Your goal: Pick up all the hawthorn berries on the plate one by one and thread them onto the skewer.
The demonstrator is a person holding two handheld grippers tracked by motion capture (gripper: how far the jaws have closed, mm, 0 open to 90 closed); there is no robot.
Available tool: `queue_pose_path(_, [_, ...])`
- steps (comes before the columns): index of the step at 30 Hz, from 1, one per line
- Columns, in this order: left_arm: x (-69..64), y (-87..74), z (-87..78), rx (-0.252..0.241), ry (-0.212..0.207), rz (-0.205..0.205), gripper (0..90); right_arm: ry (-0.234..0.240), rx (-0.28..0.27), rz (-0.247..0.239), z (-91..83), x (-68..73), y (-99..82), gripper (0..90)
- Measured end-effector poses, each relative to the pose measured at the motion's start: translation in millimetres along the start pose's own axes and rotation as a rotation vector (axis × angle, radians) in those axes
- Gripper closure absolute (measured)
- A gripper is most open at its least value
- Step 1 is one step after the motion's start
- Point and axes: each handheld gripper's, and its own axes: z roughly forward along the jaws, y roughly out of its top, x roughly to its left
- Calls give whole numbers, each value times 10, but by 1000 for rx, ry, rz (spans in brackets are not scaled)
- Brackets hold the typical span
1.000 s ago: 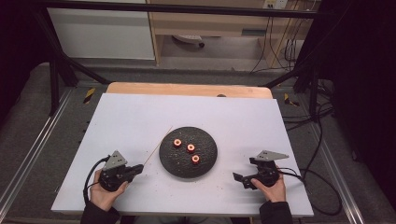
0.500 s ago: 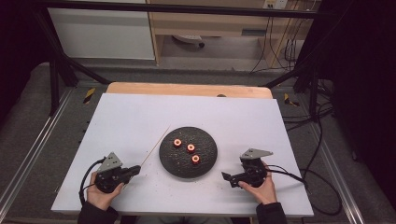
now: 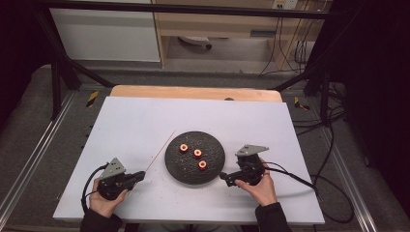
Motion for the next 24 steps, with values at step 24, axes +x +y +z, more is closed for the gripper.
queue_pose_path(24, [-26, -3, 24, 7, -3, 16, 879, 90, 256, -105, 575, 280, 684, 277])
